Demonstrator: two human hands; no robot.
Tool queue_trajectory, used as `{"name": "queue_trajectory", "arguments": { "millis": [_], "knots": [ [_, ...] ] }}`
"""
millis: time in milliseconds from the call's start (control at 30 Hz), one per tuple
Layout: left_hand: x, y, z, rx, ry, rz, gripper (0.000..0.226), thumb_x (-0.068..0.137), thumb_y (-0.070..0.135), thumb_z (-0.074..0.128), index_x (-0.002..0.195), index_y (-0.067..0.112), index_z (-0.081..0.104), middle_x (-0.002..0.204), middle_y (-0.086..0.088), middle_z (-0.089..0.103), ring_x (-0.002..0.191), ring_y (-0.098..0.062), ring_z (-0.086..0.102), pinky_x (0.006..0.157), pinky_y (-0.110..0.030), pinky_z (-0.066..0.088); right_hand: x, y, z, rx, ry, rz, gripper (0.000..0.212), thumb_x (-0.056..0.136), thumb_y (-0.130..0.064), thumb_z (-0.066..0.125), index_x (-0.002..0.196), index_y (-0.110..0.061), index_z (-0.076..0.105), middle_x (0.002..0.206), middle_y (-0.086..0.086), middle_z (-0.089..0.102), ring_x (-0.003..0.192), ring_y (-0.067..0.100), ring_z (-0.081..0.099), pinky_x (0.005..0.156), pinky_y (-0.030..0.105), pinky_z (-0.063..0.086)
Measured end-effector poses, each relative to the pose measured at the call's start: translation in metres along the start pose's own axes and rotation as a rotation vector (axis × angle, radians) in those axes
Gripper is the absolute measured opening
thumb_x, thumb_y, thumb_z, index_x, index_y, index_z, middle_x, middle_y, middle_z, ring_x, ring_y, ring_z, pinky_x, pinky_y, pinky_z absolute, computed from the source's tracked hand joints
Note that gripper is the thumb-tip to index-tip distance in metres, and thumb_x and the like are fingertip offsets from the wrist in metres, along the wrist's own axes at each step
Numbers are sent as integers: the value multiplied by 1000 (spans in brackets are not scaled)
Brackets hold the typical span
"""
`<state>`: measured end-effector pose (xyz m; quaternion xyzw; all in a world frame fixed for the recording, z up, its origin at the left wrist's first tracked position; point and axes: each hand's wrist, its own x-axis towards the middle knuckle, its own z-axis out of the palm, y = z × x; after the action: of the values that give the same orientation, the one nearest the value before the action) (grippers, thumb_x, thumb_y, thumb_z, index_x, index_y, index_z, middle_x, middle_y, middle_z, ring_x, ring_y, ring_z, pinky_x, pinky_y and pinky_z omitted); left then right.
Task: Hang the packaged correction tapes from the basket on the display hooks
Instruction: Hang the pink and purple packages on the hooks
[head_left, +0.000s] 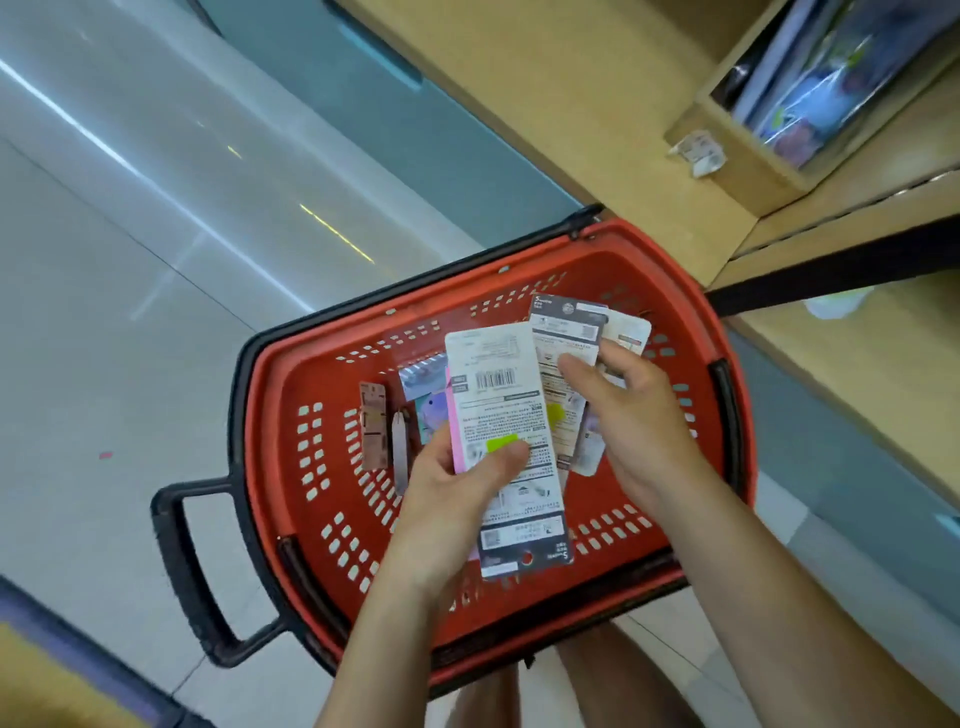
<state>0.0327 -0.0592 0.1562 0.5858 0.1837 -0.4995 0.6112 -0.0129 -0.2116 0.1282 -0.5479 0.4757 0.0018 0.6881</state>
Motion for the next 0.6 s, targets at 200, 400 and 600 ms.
{"name": "queue_trajectory", "arguments": {
  "millis": [200, 400, 600],
  "knots": [
    [-71, 43, 13, 191, 61, 216, 36, 84, 1, 70, 111, 24, 64, 101, 5, 77, 94, -17, 74, 77, -31, 60, -65, -49, -3, 25, 21, -70, 21, 98, -24, 59, 114, -23, 73, 115, -10, 73, 111, 9, 67, 101, 39, 51],
    [-121, 60, 29, 583, 133, 502, 51, 72, 16, 84, 115, 31, 62, 96, 9, 73, 83, -11, 71, 70, -28, 57, -139, -81, -1, 182, -254, -112, 51, 78, -45, 68, 124, -26, 59, 116, -16, 71, 109, 2, 66, 85, 19, 54],
    [-177, 66, 62, 913, -42, 695, 55, 69, 36, 78, 118, 33, 54, 105, 13, 60, 95, -1, 61, 77, -34, 54, -207, -88, -7, 345, -41, -222, 44, 68, -20, 83, 107, -26, 63, 94, -10, 77, 90, 6, 72, 76, 20, 54]
  ]
}}
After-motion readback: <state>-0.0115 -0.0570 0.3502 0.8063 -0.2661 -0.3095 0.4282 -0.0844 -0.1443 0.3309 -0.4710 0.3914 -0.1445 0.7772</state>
